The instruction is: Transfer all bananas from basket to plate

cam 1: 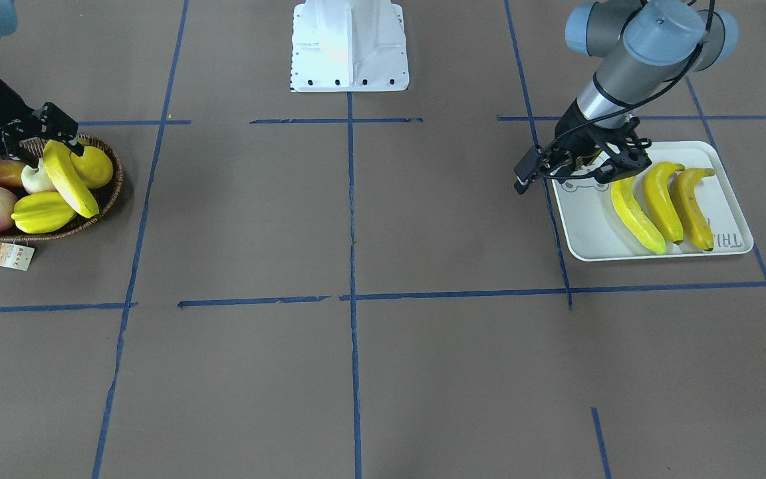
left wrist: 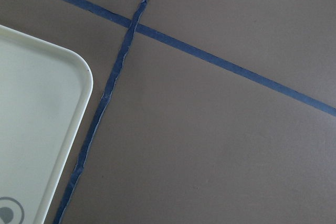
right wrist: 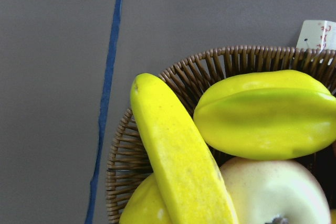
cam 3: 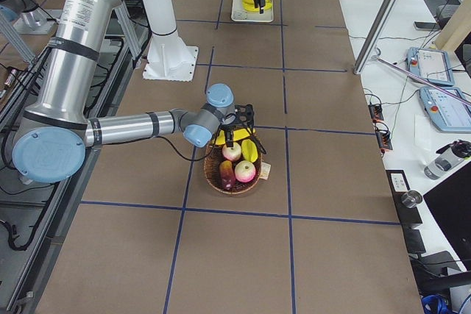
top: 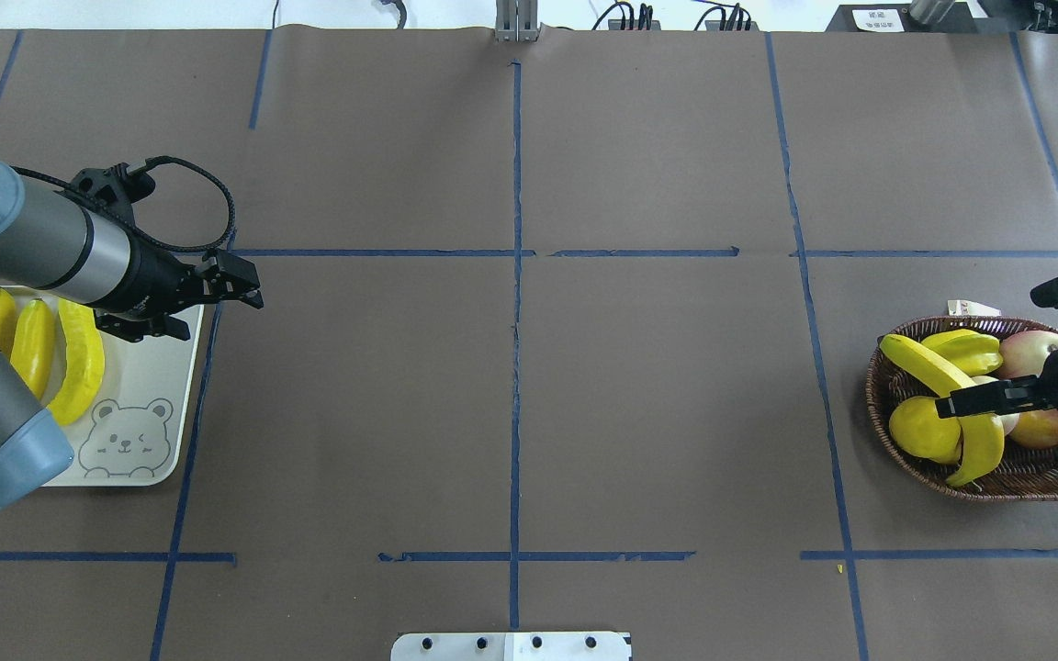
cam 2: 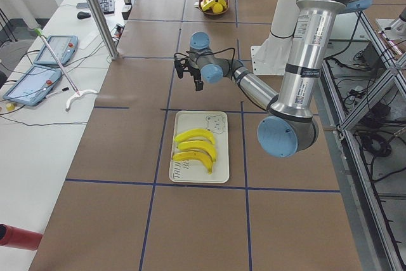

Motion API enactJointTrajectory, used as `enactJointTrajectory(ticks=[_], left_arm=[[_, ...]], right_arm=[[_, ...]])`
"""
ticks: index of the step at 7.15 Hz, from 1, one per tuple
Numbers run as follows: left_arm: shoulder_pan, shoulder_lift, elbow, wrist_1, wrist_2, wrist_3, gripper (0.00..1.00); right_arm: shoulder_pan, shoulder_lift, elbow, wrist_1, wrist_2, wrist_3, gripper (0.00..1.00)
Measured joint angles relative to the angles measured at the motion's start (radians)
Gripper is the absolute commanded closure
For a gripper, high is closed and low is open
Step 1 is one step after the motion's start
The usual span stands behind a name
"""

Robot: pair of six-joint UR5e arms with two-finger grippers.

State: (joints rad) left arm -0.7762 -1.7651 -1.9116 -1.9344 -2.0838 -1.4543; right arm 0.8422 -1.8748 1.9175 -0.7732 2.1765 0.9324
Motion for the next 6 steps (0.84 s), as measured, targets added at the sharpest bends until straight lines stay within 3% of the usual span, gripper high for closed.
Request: enactJointTrajectory(ticks=[1,3,5,6], left_arm=[[0.000,0.000,0.000,0.000,0.000,0.000,0.01],[0.000,-0.001,0.000,0.000,0.000,0.000,0.01],[0.000,-0.009,-0.001,0.003,0.001,-0.001,0.01],[0.000,-0.012,-0.002,0.004,0.000,-0.001,0.01]], right_arm=[[0.000,-0.002,-0.002,0.003,0.016,-0.001,0.73],[0.003,-0.004,-0.002,0.008,0.034,-0.007,0.81],[0.024,-0.016,0.005,0.013,0.053,-0.010,0.97],[0.061,-0.021,0.012,0.019,0.080,-0.013,0.98]])
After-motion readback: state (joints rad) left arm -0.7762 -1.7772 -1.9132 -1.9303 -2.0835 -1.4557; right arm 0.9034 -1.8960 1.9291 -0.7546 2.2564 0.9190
